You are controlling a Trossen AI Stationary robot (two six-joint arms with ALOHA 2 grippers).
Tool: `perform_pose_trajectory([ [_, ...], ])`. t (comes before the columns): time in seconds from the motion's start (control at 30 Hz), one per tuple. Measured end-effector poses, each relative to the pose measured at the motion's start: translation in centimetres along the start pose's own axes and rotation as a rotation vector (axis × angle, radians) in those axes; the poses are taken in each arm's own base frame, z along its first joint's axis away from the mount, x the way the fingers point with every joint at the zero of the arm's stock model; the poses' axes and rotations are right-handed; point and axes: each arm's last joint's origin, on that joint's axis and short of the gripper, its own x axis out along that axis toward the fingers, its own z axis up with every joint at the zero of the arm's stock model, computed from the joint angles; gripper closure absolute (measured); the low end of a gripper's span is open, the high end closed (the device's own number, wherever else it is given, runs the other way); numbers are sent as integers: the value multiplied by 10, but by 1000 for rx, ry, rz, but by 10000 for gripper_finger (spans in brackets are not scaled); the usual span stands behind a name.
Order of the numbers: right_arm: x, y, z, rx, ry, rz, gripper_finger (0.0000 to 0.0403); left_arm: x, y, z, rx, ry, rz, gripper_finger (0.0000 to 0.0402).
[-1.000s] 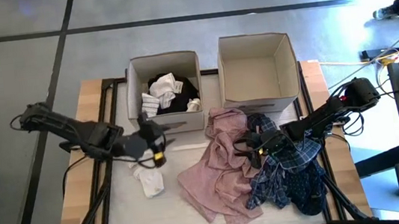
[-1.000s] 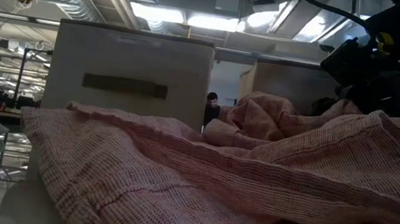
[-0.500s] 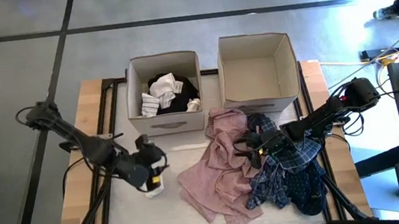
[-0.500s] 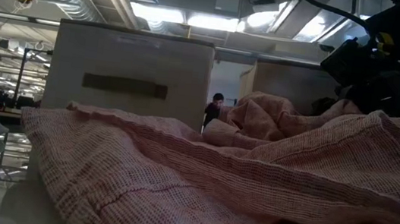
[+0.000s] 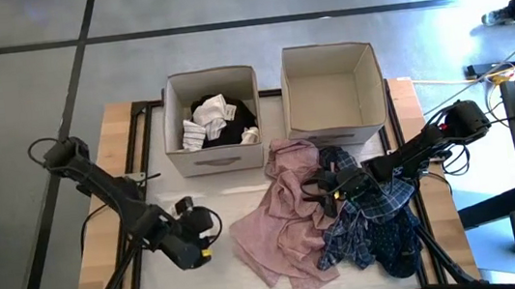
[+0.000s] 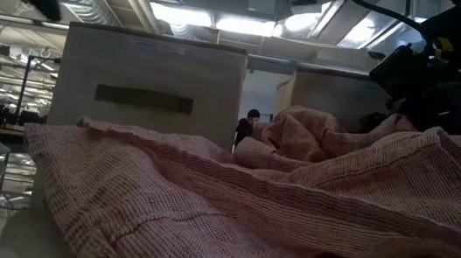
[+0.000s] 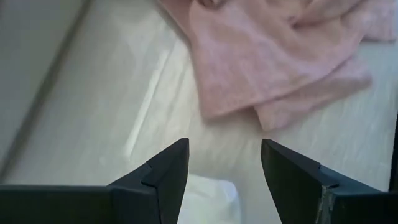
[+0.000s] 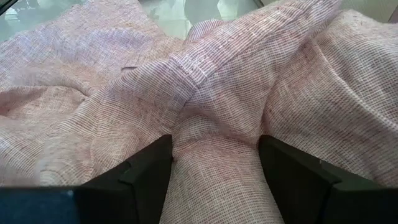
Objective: Sort clothes
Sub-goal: Put the white sock into the left laundry organizer
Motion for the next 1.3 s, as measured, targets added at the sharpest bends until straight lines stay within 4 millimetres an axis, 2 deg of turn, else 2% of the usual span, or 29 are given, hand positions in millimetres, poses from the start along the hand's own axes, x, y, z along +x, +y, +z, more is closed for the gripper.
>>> perform_pose_trajectory([
  [0.5, 0, 0, 0, 0, 0, 0, 160, 39, -28, -37, 59, 144, 80, 212],
  [0.93, 0, 0, 0, 0, 0, 0, 160, 66, -29, -56, 125, 240, 204, 214],
  [1.1, 0, 0, 0, 0, 0, 0, 160, 68, -30, -57, 159, 250, 201, 250],
  [1.3, 0, 0, 0, -1, 0, 0, 160, 68, -30, -57, 160, 252, 201, 336],
])
